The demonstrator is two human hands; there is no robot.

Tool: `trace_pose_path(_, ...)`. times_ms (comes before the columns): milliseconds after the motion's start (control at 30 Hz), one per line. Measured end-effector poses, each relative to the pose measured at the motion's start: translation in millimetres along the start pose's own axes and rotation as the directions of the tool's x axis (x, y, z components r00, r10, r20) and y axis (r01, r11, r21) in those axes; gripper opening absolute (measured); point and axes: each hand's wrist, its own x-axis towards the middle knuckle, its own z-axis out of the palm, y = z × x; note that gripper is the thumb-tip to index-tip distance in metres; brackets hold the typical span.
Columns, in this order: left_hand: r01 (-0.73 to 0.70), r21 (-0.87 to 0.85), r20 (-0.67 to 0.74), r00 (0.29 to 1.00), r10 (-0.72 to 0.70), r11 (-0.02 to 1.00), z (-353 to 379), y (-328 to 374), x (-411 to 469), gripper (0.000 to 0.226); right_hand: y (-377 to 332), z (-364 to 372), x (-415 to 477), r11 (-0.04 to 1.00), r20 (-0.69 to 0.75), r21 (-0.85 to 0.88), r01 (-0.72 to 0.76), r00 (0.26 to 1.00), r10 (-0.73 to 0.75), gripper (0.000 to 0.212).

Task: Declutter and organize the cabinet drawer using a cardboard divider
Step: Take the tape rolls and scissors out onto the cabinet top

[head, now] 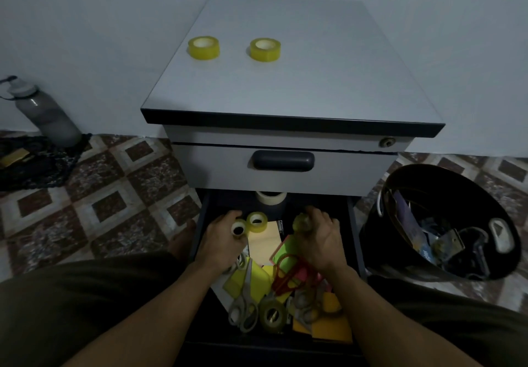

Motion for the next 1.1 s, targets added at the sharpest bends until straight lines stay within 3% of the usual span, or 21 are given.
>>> trace_pose_path(133, -0.006, -0.06, -0.035, 0.999, 0.004, 0.998, 1.0, 6.1, 2.2, 0.053, -13.2, -5.2, -11.6, 0.998, 0.04, 0.064, -0.003, 0.999, 0.0, 0.062)
trace_pose_path(367, -0.084, -0.097, -0.007, 0.996, 0.084, 0.992, 8.1, 31.3, 24.8, 0.046, -15.2, -1.1, -21.9, 0.989, 0.053, 0.146, -0.031, 0.998, 0.023, 0.061)
trace_pose_path(667, -0.035, -0.003, 0.167, 0.985, 0.035, 0.999, 29.1, 26.9, 49.4, 0.066, -17.9, -6.0, -29.9, 0.974, 0.079, 0.226, -0.025, 0.997, 0.007, 0.061)
trace_pose_path(900, -0.109, 0.075, 0.126, 0.987, 0.099, 0.991, 29.0, 23.7, 43.1, 0.046, -16.5, -6.0, -31.0, 0.967, 0.071, 0.255, -0.019, 0.997, 0.001, 0.066)
trace_pose_path(1100, -0.161, 0.069, 0.131, 0.98, 0.151, 0.985, 11.6, 14.3, 25.6, 0.048, -21.2, -2.0, -35.3, 0.977, 0.052, 0.201, 0.066, 0.996, -0.078, 0.068)
